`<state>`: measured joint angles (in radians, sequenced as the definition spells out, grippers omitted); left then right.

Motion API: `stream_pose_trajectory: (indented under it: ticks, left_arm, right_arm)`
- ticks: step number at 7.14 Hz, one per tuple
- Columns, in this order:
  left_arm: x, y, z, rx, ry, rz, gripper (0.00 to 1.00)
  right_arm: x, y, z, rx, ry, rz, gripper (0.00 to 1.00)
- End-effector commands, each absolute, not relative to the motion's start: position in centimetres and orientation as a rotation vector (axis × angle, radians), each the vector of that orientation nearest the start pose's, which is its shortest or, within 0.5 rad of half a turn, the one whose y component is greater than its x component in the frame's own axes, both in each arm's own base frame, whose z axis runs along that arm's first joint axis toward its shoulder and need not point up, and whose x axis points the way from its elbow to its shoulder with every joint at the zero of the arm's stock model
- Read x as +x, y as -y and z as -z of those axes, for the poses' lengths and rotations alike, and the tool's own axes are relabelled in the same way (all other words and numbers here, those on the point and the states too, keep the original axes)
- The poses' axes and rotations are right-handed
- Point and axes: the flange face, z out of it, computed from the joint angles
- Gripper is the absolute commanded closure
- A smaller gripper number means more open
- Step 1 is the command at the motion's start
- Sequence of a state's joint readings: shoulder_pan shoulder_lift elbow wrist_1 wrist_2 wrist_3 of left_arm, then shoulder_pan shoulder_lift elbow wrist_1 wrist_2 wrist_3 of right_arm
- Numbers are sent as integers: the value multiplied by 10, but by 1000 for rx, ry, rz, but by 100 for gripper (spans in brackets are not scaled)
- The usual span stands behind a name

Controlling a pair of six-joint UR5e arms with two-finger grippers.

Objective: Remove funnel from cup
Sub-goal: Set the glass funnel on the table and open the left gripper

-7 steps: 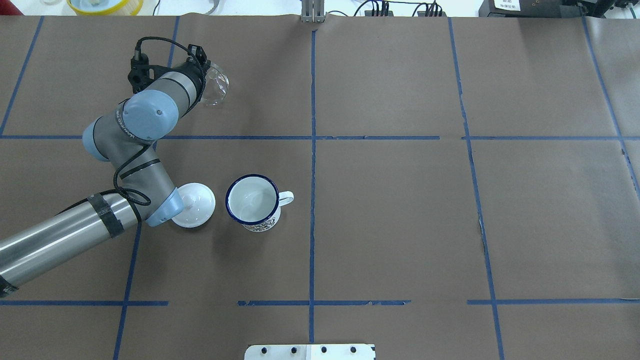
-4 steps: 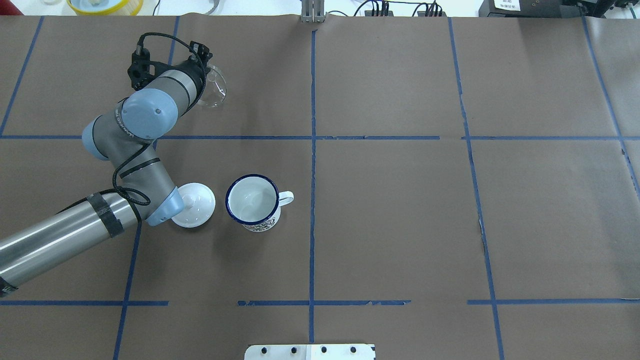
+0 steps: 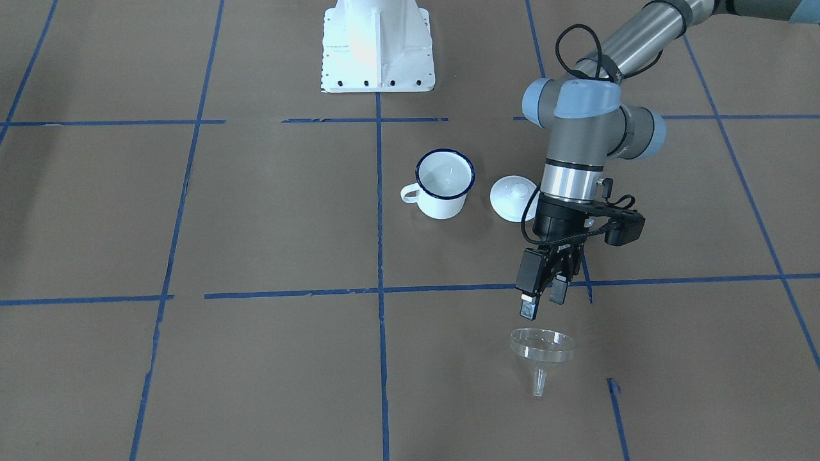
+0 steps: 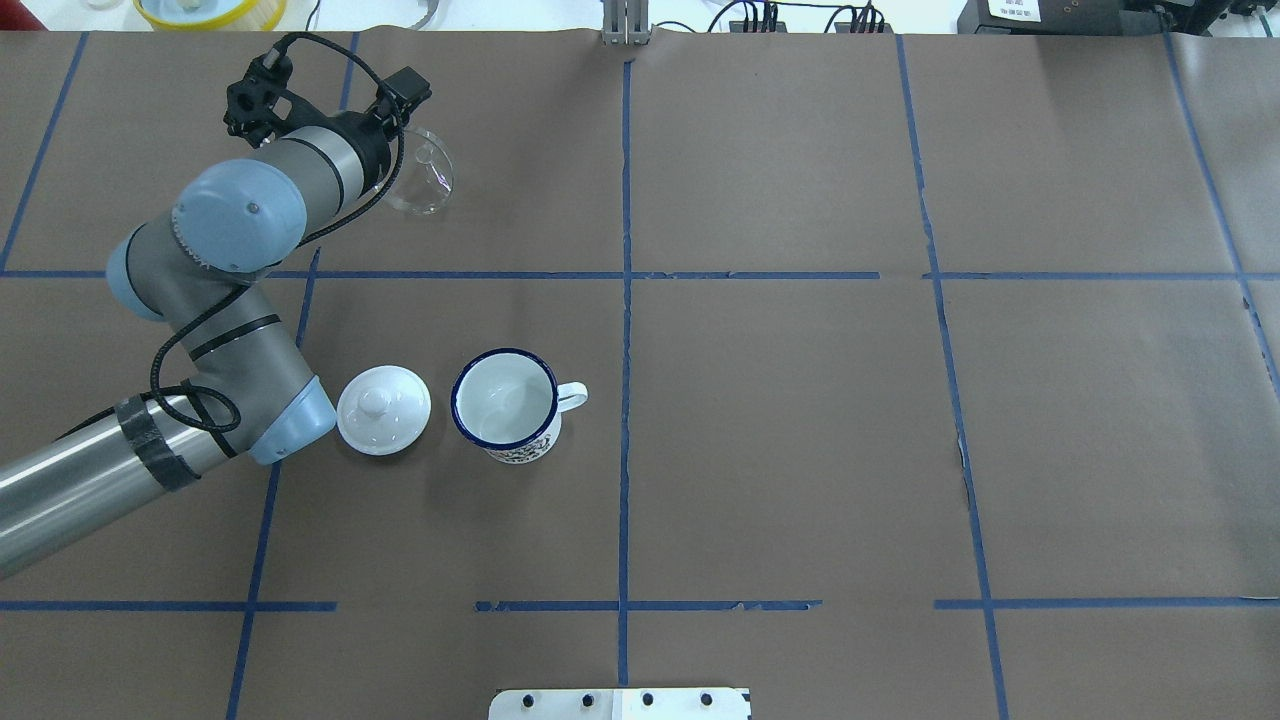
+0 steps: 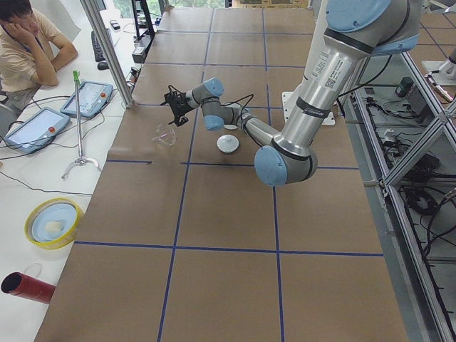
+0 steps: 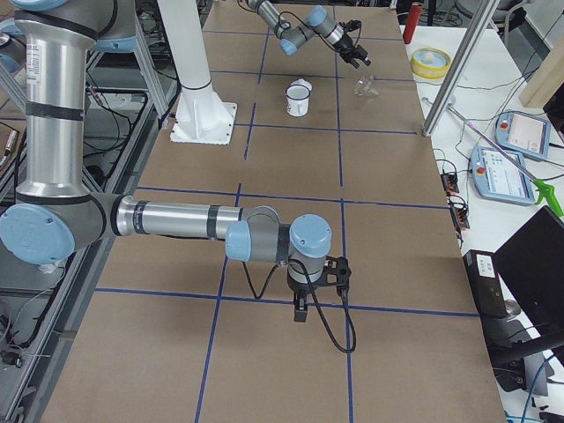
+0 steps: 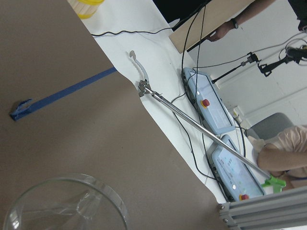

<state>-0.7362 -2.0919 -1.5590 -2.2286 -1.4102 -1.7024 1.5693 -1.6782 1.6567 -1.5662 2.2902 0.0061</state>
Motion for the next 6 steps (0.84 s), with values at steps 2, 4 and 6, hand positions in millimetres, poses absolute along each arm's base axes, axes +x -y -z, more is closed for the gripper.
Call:
stream_pose_trajectory:
  ticks: [2, 4, 6]
  left_arm:
    - [381, 533, -250, 496, -784, 276, 1]
    - [371, 508, -242, 369, -738, 38, 1]
    - [353, 461, -246, 131, -886, -51, 0]
  right_arm:
    - [67, 445, -670, -19, 719, -10, 0]
    - [67, 445, -670, -19, 719, -10, 0]
    - [67, 445, -670, -19, 719, -10, 0]
